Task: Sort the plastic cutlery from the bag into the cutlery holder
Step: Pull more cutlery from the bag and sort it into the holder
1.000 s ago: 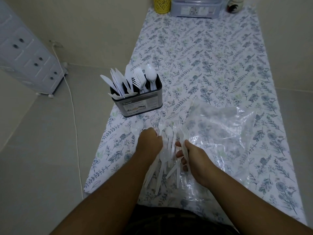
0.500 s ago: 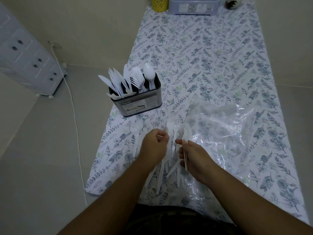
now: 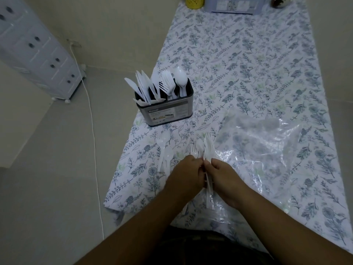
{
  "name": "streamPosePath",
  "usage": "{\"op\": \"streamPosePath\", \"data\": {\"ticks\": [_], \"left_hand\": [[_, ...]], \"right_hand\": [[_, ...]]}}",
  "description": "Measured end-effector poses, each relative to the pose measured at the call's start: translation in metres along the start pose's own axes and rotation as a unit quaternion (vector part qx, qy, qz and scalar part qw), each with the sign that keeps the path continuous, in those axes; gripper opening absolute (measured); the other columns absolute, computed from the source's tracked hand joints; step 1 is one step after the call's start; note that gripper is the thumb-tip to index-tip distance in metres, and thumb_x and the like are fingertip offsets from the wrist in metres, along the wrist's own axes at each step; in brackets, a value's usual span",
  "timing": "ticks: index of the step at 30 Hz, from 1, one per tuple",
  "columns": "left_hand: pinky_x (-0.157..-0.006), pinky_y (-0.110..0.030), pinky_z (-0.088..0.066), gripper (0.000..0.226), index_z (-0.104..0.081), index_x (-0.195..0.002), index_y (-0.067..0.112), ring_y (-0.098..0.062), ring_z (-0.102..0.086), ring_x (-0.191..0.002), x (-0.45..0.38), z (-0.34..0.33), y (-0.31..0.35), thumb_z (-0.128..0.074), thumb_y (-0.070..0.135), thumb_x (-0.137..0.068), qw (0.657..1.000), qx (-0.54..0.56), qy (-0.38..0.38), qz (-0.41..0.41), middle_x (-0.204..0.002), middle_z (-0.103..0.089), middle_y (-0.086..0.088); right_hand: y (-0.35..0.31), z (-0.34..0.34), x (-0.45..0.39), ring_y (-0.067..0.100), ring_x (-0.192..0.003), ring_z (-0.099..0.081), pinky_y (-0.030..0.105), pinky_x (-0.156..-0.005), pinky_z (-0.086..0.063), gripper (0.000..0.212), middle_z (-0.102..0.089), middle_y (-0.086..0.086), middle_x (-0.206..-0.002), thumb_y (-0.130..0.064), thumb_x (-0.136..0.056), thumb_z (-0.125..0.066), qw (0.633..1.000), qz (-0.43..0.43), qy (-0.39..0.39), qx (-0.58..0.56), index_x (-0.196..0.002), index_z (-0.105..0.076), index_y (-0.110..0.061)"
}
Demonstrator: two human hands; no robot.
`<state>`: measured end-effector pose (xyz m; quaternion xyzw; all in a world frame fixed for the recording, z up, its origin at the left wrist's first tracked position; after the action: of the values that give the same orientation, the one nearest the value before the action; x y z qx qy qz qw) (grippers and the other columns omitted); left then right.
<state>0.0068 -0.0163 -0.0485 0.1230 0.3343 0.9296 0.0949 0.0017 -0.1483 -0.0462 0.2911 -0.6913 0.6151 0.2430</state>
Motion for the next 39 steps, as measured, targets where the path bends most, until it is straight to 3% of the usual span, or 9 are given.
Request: {"op": "streamPosePath", "data": {"ticks": [3, 7, 12, 14, 19, 24, 28, 32, 39], "left_hand": [[-0.072, -0.026, -0.044, 0.022, -0.069, -0.107, 0.013, -0.015, -0.055, -0.084, 0.006, 0.006, -0.012, -0.051, 0.022, -0.098, 1.0, -0.004, -0.023, -0.017, -0.095, -0.059, -0.003], [-0.069, -0.009, -0.038, 0.016, -0.067, -0.103, 0.014, -0.002, -0.055, -0.084, 0.013, 0.028, -0.048, -0.055, 0.011, -0.094, 0.982, 0.04, 0.128, 0.13, -0.097, -0.062, 0.002], [-0.07, -0.033, -0.054, 0.005, -0.06, -0.092, 0.017, -0.018, -0.062, -0.082, 0.012, 0.041, -0.093, -0.062, 0.014, -0.088, 0.959, 0.05, 0.152, 0.235, -0.088, -0.061, -0.001], [-0.069, -0.03, -0.053, 0.01, -0.06, -0.095, 0.017, -0.016, -0.062, -0.078, 0.011, 0.039, -0.097, -0.068, 0.018, -0.088, 0.956, 0.061, 0.125, 0.257, -0.084, -0.063, 0.0], [-0.062, -0.004, -0.04, 0.008, -0.073, -0.092, 0.012, 0.004, -0.054, -0.069, 0.007, 0.033, -0.086, -0.065, 0.014, -0.091, 0.978, 0.051, 0.114, 0.165, -0.083, -0.066, 0.007], [-0.067, -0.038, -0.055, 0.009, -0.06, -0.09, 0.014, -0.017, -0.062, -0.072, 0.003, 0.03, -0.099, -0.058, 0.021, -0.095, 0.961, 0.06, 0.157, 0.221, -0.079, -0.064, -0.001], [-0.066, -0.031, -0.046, 0.026, -0.054, -0.095, 0.013, -0.019, -0.057, -0.081, -0.01, 0.034, -0.094, -0.068, 0.034, -0.088, 0.96, 0.016, 0.11, 0.257, -0.088, -0.058, -0.002], [-0.062, -0.03, -0.042, 0.008, -0.057, -0.091, 0.005, -0.021, -0.057, -0.081, -0.015, 0.043, -0.092, -0.056, 0.013, -0.091, 0.967, -0.035, 0.067, 0.245, -0.087, -0.058, -0.007], [-0.062, -0.014, -0.047, 0.011, -0.07, -0.096, 0.01, -0.006, -0.06, -0.067, 0.016, 0.045, -0.039, -0.062, 0.009, -0.089, 0.979, 0.065, 0.155, 0.115, -0.077, -0.065, 0.002]], "right_hand": [[0.001, 0.0, 0.002, 0.024, -0.076, -0.067, 0.036, -0.07, -0.056, 0.02, -0.072, 0.015, -0.088, -0.014, -0.105, -0.052, 0.999, -0.034, -0.034, -0.016, -0.096, -0.067, -0.005], [0.0, -0.008, -0.001, 0.021, -0.072, -0.057, 0.032, -0.061, -0.048, 0.024, -0.063, 0.013, -0.088, -0.003, -0.102, -0.047, 0.997, -0.069, -0.019, -0.03, -0.119, -0.064, -0.007], [-0.004, -0.021, -0.005, 0.023, -0.076, -0.057, 0.036, -0.065, -0.047, 0.022, -0.061, 0.012, -0.089, -0.01, -0.099, -0.056, 0.997, -0.064, -0.015, -0.034, -0.119, -0.064, -0.011], [-0.005, -0.027, -0.005, 0.023, -0.079, -0.056, 0.036, -0.067, -0.047, 0.021, -0.061, 0.01, -0.09, -0.012, -0.099, -0.058, 0.998, -0.056, -0.021, -0.015, -0.119, -0.064, -0.013], [-0.006, -0.037, -0.005, 0.022, -0.079, -0.058, 0.037, -0.068, -0.047, 0.019, -0.062, 0.008, -0.089, -0.014, -0.098, -0.06, 0.998, -0.058, -0.018, 0.009, -0.116, -0.066, -0.013], [-0.005, -0.038, -0.004, 0.023, -0.076, -0.058, 0.037, -0.066, -0.046, 0.019, -0.062, 0.009, -0.088, -0.012, -0.099, -0.06, 0.998, -0.061, -0.008, -0.005, -0.117, -0.066, -0.011], [-0.005, -0.037, 0.0, 0.021, -0.07, -0.059, 0.035, -0.063, -0.048, 0.016, -0.062, 0.009, -0.083, -0.011, -0.101, -0.056, 0.998, -0.064, -0.003, -0.016, -0.114, -0.066, -0.009], [-0.002, -0.032, 0.001, 0.021, -0.069, -0.058, 0.037, -0.065, -0.051, 0.018, -0.062, 0.011, -0.08, -0.004, -0.102, -0.053, 0.997, -0.063, 0.004, -0.038, -0.116, -0.064, -0.006], [-0.001, -0.029, -0.001, 0.024, -0.076, -0.062, 0.04, -0.069, -0.054, 0.016, -0.062, 0.015, -0.088, -0.008, -0.101, -0.055, 0.995, -0.065, 0.01, -0.076, -0.114, -0.065, -0.007]]}}
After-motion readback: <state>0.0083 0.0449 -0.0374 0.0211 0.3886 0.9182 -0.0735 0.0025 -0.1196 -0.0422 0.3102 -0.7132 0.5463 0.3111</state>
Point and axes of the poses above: each hand's wrist, its own x-axis away from the middle knuckle, its own z-axis out of the back of the hand, y = z × x, the point moved 1 cm from there along -x, towards the middle knuckle
